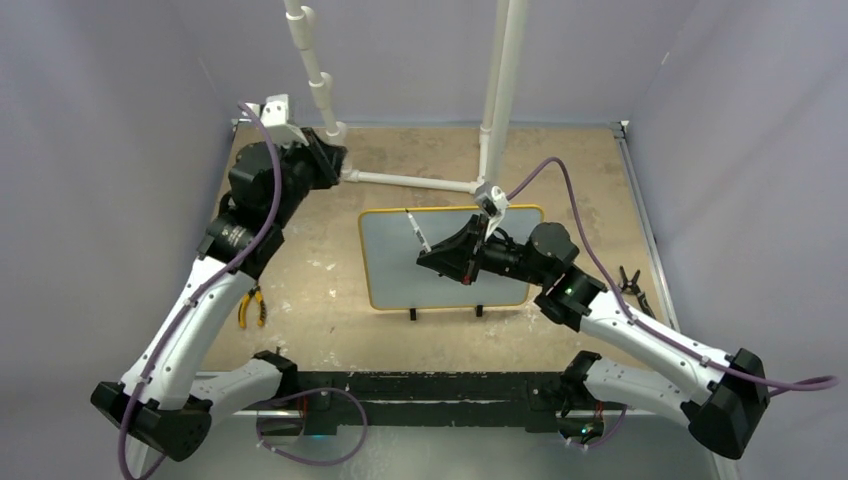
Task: Write a sentence on the whiteboard
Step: Place the pen cap at the center of the board.
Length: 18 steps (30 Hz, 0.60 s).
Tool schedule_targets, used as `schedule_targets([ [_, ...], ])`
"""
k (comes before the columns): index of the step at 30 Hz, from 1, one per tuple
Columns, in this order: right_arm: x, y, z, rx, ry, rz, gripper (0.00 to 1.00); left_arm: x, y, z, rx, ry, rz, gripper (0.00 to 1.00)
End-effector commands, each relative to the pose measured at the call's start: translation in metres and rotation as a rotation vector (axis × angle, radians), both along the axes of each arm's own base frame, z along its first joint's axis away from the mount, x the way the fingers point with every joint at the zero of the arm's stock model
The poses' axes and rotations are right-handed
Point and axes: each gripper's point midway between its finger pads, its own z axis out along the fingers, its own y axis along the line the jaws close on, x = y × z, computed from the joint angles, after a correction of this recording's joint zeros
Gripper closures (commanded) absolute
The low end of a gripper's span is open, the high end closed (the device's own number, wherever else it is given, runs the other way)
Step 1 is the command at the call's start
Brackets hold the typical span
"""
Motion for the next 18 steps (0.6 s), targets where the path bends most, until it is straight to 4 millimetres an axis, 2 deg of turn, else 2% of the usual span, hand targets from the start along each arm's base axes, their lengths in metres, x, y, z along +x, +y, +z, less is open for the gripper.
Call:
schedule_targets([
  [1,-0.007,-0.007,0.021,0.047,-0.043,-0.006,1.0,0.018,0.064,-0.05,0.161,0.15,0.137,1.0],
  [4,-0.009,-0.012,0.023,0.055,-0.058,-0.016,1.0,0.021,0.083,-0.105,0.207,0.296,0.182,1.0],
  [10,-0.011,-0.02,0.023,0.052,-0.081,-0.041,1.0,-0.006,0.082,-0.233,0.263,0.606,0.139,1.0],
  [14,-0.014,-0.025,0.025,0.053,-0.102,-0.046,1.0,-0.019,0.086,-0.288,0.319,0.748,0.129,1.0],
  [18,-0.017,-0.028,0.021,0.042,-0.113,-0.044,1.0,-0.027,0.087,-0.326,0.351,0.848,0.11,1.0],
])
